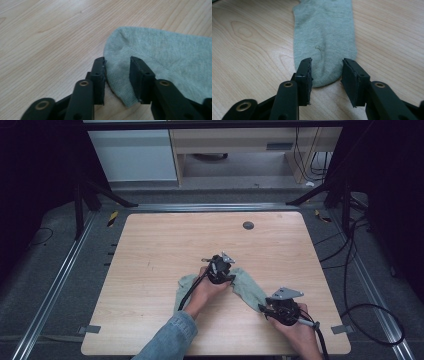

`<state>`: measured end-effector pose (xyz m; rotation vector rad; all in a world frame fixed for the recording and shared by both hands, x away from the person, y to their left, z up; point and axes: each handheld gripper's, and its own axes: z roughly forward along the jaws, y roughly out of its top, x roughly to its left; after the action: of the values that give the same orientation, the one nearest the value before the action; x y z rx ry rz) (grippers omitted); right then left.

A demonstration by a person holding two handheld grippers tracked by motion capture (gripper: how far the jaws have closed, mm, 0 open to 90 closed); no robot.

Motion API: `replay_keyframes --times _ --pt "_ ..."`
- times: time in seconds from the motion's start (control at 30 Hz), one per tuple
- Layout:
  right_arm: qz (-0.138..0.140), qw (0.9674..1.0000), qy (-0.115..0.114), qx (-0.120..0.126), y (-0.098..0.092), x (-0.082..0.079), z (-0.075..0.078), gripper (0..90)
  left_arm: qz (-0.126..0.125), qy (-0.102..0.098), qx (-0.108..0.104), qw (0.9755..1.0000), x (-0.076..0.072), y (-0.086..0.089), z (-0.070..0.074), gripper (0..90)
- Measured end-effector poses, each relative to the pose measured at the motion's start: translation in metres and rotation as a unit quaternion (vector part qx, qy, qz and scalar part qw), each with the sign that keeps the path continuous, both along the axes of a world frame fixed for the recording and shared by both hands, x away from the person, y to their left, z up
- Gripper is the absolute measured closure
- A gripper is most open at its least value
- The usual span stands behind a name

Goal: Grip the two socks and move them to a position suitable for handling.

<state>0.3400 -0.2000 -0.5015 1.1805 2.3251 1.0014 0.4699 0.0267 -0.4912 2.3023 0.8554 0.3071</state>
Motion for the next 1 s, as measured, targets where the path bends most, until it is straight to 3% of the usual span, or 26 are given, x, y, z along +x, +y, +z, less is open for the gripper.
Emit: replay_keyframes --times 0.17,0.2,0.37,0.47,0.6,1.0 --pt "0.008 0.9999 0.005 0.005 0.001 0.0 -0.001 68.6 -0.009 0.008 -0.003 0.9999 -0.001 0.0 0.0 78.1" --pt "0.014 0.9998 0.006 0.01 0.002 0.0 -0.002 75.6 -0.01 0.01 -0.006 0.9999 -0.001 -0.001 0.0 83.0" --pt "0.025 0.9996 0.007 0.011 0.005 0.001 -0.001 83.5 -0.008 0.011 -0.005 0.9999 -0.001 0.0 0.001 85.9" --pt "0.026 0.9996 0.005 0.008 0.006 0.001 0.0 83.8 -0.007 0.009 -0.004 0.9999 -0.002 0.001 0.004 86.1" --pt "0.033 0.9992 -0.001 0.022 0.011 -0.005 0.008 83.9 -0.006 0.001 -0.009 0.9999 -0.005 0.006 0.011 86.2" --pt "0.062 0.9976 -0.014 0.028 0.038 -0.012 0.026 83.8 -0.006 -0.021 -0.016 0.9996 -0.017 0.04 0.036 86.3"
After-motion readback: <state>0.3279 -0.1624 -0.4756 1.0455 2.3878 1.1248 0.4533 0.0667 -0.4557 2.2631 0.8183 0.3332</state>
